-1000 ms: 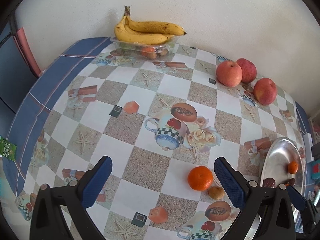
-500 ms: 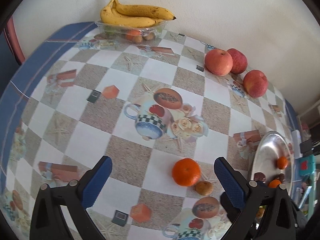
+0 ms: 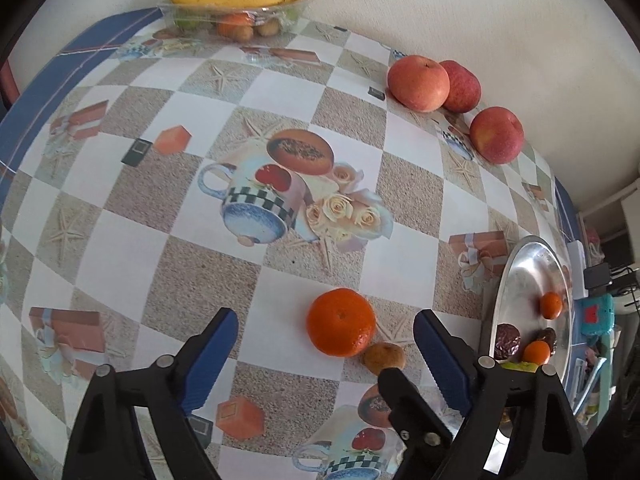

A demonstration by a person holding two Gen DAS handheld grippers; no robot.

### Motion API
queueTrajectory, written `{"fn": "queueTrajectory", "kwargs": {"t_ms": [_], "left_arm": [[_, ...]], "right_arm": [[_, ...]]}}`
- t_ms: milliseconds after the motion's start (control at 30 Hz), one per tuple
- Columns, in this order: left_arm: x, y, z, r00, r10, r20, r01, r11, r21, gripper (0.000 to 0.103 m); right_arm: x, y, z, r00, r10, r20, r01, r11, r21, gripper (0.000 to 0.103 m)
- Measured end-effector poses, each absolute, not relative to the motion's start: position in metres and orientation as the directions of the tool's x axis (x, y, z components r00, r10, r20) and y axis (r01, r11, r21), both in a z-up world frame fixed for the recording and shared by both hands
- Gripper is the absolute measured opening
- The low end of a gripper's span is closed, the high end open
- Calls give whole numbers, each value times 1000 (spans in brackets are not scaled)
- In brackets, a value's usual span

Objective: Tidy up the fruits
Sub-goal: 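Grasp the tangerine with the left gripper while the right gripper grasps the brown kiwi, then carry the tangerine and kiwi into the steel bowl and open both grippers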

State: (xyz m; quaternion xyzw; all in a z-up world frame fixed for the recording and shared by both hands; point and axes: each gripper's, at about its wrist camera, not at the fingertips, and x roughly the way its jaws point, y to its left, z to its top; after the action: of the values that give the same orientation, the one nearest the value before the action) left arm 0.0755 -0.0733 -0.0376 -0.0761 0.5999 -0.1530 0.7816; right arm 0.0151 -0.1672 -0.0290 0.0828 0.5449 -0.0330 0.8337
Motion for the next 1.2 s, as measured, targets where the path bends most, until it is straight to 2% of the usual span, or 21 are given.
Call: {"fn": "queueTrajectory", "kwargs": {"t_ms": [67,167,333,400,467,533,633,967,1200], "left_arm": [[76,-76,-40,222,-333,-916,156,940,-304,79],[76,-78,-43,216,-336,-917,160,938,-306,74],[77,-78,-49,189,-337,-922,150,938,-313,54],[78,-78,-50,183,-348,-919,142,935,-325,53],[77,-78,-50,181,-359,-915,144,931,-337,47],[78,-79,-50,180,-369,-912,145,927,-347,42],[78,-77,-50,177,-377,-909,134,924,-357,42],[83,-57,-35,232,-381,-895,77,924,-374,41],[76,-66,-4,285,-429,-857,141,903,-405,41]], "right_arm": [[16,-166,-34,393,35,-919,142,985,98,62],[18,-164,-41,376,38,-926,137,986,96,59],[21,-162,-47,368,50,-928,134,985,106,46],[22,-162,-48,366,50,-929,133,985,106,43],[22,-162,-50,367,63,-928,131,984,119,39],[23,-162,-50,367,83,-926,131,981,140,32],[22,-162,-49,373,100,-923,135,978,160,26],[17,-181,-38,395,55,-917,205,968,147,26],[4,-218,-4,474,42,-880,288,936,200,26]]}}
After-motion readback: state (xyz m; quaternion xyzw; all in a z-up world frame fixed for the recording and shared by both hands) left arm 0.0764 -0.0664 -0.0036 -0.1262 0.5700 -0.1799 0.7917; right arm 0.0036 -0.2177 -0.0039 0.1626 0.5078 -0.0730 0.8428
